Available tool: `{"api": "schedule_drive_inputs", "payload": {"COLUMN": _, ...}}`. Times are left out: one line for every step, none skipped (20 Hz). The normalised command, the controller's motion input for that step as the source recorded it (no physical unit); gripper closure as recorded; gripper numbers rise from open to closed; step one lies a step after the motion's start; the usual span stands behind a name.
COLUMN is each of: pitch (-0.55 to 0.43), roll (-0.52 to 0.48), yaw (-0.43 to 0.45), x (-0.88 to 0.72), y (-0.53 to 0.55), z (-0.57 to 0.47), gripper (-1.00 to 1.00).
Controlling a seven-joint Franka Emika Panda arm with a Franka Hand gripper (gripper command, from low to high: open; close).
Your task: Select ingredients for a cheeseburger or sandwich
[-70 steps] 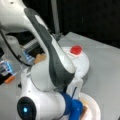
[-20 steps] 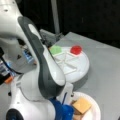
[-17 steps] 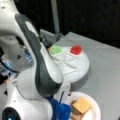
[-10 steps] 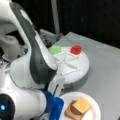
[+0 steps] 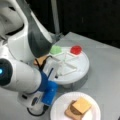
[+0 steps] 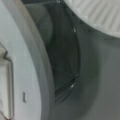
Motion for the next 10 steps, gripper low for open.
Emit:
{"api": "schedule_drive_inputs", "payload": {"pitch": -0.241, "roll": -0.655, "yaw": -0.042, "x": -0.59, "y": 0.68, "z": 0.10, "gripper": -1.00}}
{"api": "schedule_drive_inputs", "payload": {"pitch": -0.237, "roll": -0.620, "yaw": -0.043, "x": -0.57, "y": 0.68, "z": 0.07, "gripper": -1.00}}
{"api": "schedule_drive_inputs", "payload": {"pitch": -0.223, "roll": -0.591, "yaw": -0.045, "x": -0.56, "y": 0.68, "z": 0.05, "gripper": -1.00}}
{"api": "schedule_drive_inputs", "payload": {"pitch": -0.201, "roll": -0.560, "yaw": -0.054, "x": -0.54, "y": 0.67, "z": 0.02, "gripper": -1.00}}
{"api": "schedule_drive_inputs", "payload": {"pitch": -0.188, "roll": -0.514, "yaw": -0.058, "x": -0.50, "y": 0.62, "z": 0.00, "gripper": -1.00}}
{"api": "schedule_drive_inputs", "payload": {"pitch": -0.166, "roll": -0.477, "yaw": -0.065, "x": -0.47, "y": 0.59, "z": -0.02, "gripper": -1.00}}
{"api": "schedule_drive_inputs", "payload": {"pitch": -0.125, "roll": -0.450, "yaw": -0.075, "x": -0.43, "y": 0.57, "z": -0.04, "gripper": -1.00}}
{"api": "schedule_drive_inputs", "payload": {"pitch": -0.100, "roll": -0.419, "yaw": -0.080, "x": -0.39, "y": 0.55, "z": -0.05, "gripper": -1.00}}
{"api": "schedule_drive_inputs", "payload": {"pitch": -0.076, "roll": -0.381, "yaw": -0.083, "x": -0.33, "y": 0.53, "z": -0.07, "gripper": -1.00}}
{"api": "schedule_drive_inputs", "payload": {"pitch": -0.069, "roll": -0.351, "yaw": -0.077, "x": -0.29, "y": 0.50, "z": -0.07, "gripper": -1.00}}
